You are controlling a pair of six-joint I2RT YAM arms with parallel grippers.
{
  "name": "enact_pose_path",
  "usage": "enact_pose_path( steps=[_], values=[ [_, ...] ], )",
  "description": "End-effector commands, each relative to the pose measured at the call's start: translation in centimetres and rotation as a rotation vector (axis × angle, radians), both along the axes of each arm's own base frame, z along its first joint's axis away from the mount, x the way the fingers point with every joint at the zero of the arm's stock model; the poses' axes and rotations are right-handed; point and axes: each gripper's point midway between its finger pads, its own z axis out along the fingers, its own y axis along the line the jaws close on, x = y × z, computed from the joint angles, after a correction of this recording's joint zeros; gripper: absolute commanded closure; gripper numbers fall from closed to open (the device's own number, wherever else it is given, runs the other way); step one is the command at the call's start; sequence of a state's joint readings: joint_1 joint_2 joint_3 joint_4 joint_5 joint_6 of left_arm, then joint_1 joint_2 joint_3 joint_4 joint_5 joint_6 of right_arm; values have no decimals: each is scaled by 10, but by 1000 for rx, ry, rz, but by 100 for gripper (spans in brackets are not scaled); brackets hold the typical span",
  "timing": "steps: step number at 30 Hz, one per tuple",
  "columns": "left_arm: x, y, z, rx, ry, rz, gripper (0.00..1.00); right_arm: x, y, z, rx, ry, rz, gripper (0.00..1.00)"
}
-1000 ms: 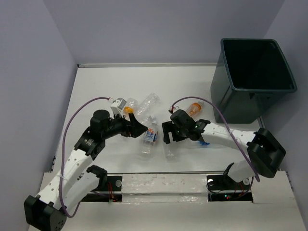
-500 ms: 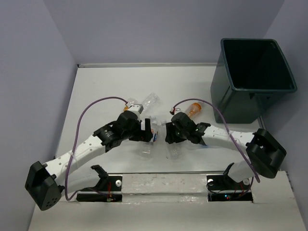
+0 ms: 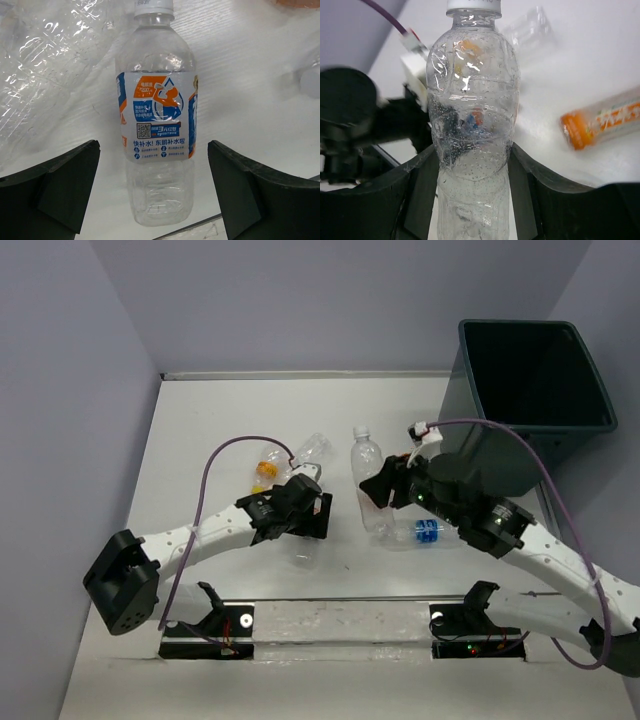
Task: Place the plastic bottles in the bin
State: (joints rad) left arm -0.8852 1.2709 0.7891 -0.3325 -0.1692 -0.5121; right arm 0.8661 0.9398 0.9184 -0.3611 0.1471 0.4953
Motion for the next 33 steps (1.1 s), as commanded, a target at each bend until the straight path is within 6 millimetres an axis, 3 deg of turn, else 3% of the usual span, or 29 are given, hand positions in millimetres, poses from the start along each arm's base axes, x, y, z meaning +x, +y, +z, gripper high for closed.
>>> enact_pose_path(
  steps=[1,2,4,6,8,9,13,16,17,18,20,21,22,23,24,25,26,27,28,30,33],
  values=[
    [16,-14,14,-4,-72,36,1,23,-27,105,34,-265,-139,70],
    [16,-15,11,9,-67,35,1,28,-40,144,44,-353,-191,71],
    [15,-14,1,53,-63,34,1,41,-74,180,15,-436,-365,72],
    [13,-12,-9,101,-56,39,1,43,-120,238,30,-563,-571,76],
    [11,-11,-15,123,-47,41,1,44,-157,267,-78,-682,-709,77],
    [10,-11,-20,136,-39,40,1,41,-177,291,-41,-722,-801,77],
    [8,-13,-28,154,-32,34,8,51,-222,325,-154,-786,-960,77],
    [8,-14,-26,143,-40,30,23,64,-264,329,-246,-799,-1103,77],
    [7,-14,-26,141,-40,28,27,77,-271,326,-257,-798,-1137,77],
    [7,-14,-23,126,-47,29,35,87,-293,318,-314,-789,-1191,77],
    [6,-15,-16,104,-56,30,41,110,-312,302,-342,-754,-1231,77],
    [5,-17,-6,69,-68,28,43,137,-316,282,-389,-713,-1210,77],
    [4,-19,0,47,-75,25,44,148,-324,269,-410,-679,-1220,77],
    [3,-20,8,19,-85,20,44,157,-337,253,-423,-622,-1245,74],
    [2,-23,26,-39,-113,14,44,164,-339,241,-429,-590,-1242,65],
    [-2,-27,36,-84,-117,-8,44,172,-335,230,-429,-566,-1209,35],
    [-3,-32,50,-136,-140,-22,44,176,-330,222,-407,-555,-1187,21],
    [-4,-35,64,-182,-158,-36,44,176,-327,221,-387,-552,-1171,12],
    [-9,-40,89,-262,-193,-71,44,174,-320,221,-350,-538,-1139,6],
    [-11,-46,130,-391,-266,-102,44,168,-309,229,-274,-547,-1088,4],
    [-19,-58,177,-541,-359,-193,44,153,-259,240,-95,-574,-832,4]
  ],
)
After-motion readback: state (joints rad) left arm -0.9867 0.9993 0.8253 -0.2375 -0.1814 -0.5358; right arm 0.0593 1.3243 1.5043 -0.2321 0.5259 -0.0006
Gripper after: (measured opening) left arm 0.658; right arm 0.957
